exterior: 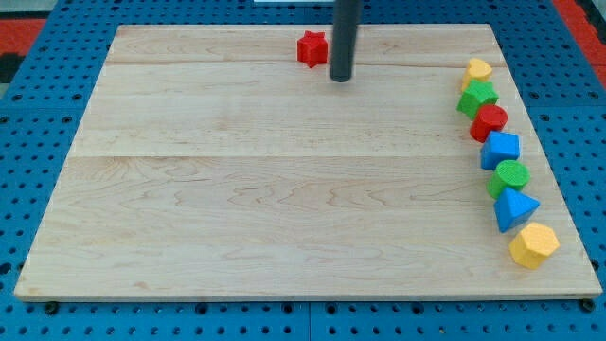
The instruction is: Slide red star to the top of yellow heart
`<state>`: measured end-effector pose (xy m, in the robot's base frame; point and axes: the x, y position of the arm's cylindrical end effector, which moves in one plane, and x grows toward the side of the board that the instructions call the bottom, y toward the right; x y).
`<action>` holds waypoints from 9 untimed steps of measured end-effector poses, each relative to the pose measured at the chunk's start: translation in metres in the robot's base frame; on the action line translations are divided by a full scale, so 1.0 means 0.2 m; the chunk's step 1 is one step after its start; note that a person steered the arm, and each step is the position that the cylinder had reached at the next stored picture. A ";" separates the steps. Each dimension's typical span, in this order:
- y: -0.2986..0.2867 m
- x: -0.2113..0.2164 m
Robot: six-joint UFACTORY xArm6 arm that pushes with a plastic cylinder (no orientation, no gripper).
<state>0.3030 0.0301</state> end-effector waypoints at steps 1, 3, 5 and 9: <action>-0.20 -0.02; -0.36 -0.16; -0.24 -0.35; 0.15 -0.29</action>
<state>0.2457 0.0603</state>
